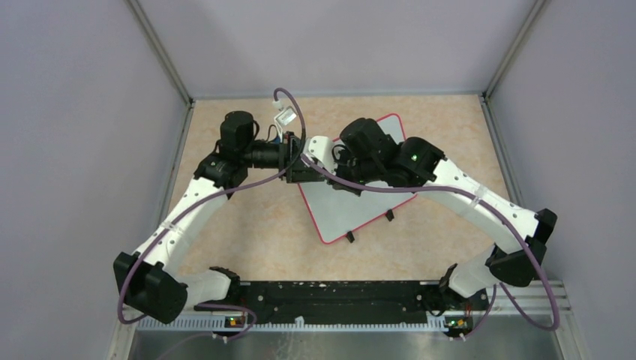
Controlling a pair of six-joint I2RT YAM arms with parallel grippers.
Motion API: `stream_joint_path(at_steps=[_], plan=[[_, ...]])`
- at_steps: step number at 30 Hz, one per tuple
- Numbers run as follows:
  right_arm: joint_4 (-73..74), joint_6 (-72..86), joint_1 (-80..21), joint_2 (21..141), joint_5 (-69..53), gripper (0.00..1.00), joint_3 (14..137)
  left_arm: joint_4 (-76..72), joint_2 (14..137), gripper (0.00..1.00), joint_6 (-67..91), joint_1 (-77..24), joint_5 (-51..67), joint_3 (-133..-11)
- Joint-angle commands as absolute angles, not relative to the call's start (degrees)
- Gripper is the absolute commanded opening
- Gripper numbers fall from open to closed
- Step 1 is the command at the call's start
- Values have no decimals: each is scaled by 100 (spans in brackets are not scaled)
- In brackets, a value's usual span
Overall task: Write a sentence on the whiteboard
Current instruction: Pass from the right arm to the left, then pass from the left arm to the right
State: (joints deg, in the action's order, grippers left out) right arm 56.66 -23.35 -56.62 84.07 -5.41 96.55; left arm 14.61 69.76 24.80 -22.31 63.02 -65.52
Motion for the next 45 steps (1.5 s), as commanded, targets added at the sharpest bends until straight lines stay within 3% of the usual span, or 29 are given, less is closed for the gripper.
stream_joint_path(at_steps=[1, 9, 14, 17, 18, 20, 23, 26, 32, 37, 45], plan=[[5520, -2332, -5840, 8538, -505, 0, 9969, 1225, 7039, 48, 2476, -2294, 6200, -6472], [5385, -2030, -5851, 8574, -409, 0, 9992, 109, 6898, 30, 3310, -2294, 6389, -6071], [5341, -1973, -5849, 8511, -373, 0, 9914, 65, 6828, 1, 3223, -2277, 6238, -6001], [5276, -1960, -5849, 8400, -253, 1, 9826, 79, 6805, 0, 3228, -2225, 6188, -5985], [5242, -1952, -5836, 8357, -206, 6, 9804, 81, 6802, 0, 3238, -2194, 6188, -5985], [5216, -1951, -5766, 8266, -215, 21, 9782, 79, 6795, 0, 3284, -2099, 6196, -5989], [5234, -1899, -5495, 8063, -602, 54, 9806, -109, 6756, 0, 3369, -1945, 6312, -6028], [5079, -1766, -5015, 7727, -1339, 70, 9773, -434, 6679, 0, 3561, -1816, 6450, -6056], [3800, -991, -3995, 6625, -2842, 77, 8856, -2016, 6510, 0, 4797, -1436, 6672, -5769], [3284, -295, -3785, 6548, -3139, 78, 8542, -4306, 6498, 0, 6283, -1193, 6652, -5334], [2119, 1620, -3310, 6814, -4255, 80, 8576, -6222, 6490, 0, 7732, -1008, 6301, -4902]])
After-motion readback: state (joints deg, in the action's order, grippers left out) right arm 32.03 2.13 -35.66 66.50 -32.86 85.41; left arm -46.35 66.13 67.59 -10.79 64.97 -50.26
